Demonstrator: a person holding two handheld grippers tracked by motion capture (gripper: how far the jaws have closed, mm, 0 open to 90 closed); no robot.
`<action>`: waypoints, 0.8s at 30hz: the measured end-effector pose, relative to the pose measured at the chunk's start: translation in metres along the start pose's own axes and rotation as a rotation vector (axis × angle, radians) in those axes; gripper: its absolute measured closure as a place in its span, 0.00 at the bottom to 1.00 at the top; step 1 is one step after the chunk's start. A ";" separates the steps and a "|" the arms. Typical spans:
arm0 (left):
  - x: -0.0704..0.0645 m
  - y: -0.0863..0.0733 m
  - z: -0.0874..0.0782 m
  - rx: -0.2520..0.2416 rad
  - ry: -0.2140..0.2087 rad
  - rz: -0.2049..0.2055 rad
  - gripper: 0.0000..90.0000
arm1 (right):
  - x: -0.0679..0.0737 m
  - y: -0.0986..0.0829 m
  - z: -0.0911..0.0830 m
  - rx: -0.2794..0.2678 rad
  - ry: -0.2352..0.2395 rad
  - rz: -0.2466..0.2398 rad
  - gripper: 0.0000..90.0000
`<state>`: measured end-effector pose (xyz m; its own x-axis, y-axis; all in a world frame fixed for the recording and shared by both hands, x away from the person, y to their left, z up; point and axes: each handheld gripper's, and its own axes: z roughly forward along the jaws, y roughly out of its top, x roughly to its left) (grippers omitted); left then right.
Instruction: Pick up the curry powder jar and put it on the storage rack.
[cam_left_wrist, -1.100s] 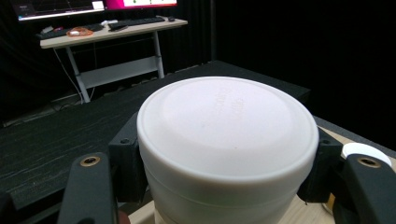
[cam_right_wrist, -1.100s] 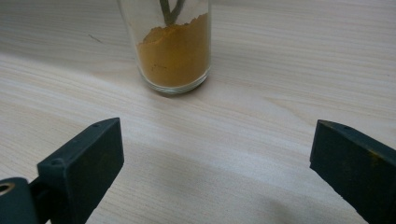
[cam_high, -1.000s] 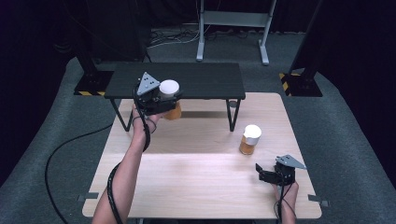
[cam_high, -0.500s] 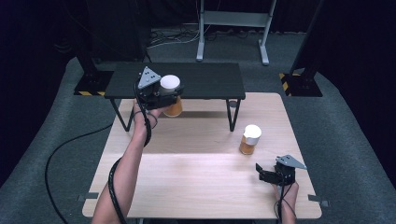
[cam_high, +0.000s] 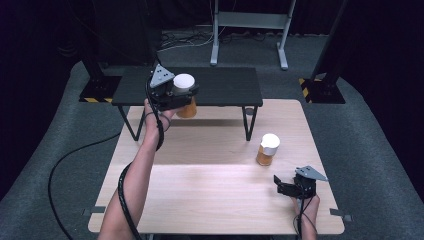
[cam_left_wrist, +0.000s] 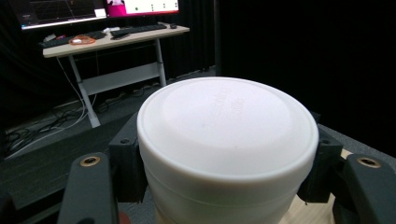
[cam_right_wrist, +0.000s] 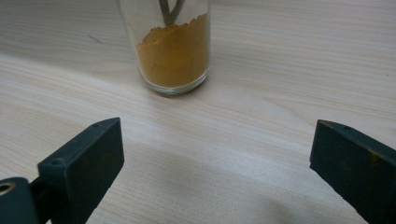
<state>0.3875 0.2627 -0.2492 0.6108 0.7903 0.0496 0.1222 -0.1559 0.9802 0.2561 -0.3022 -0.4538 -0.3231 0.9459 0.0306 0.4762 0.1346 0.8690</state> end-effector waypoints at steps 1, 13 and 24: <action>0.000 0.001 0.001 -0.001 0.001 0.002 0.37 | 0.000 0.000 0.000 -0.001 0.001 0.001 0.02; 0.003 0.014 0.007 -0.007 0.014 0.015 0.37 | 0.000 0.000 0.000 0.001 0.001 0.000 0.02; 0.008 0.018 0.018 0.005 0.034 0.007 0.37 | 0.000 0.001 0.000 0.003 0.000 -0.002 0.02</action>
<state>0.4087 0.2561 -0.2341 0.5850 0.8085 0.0633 0.1219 -0.1649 0.9787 0.2564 -0.3019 -0.4535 -0.3241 0.9456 0.0291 0.4781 0.1372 0.8675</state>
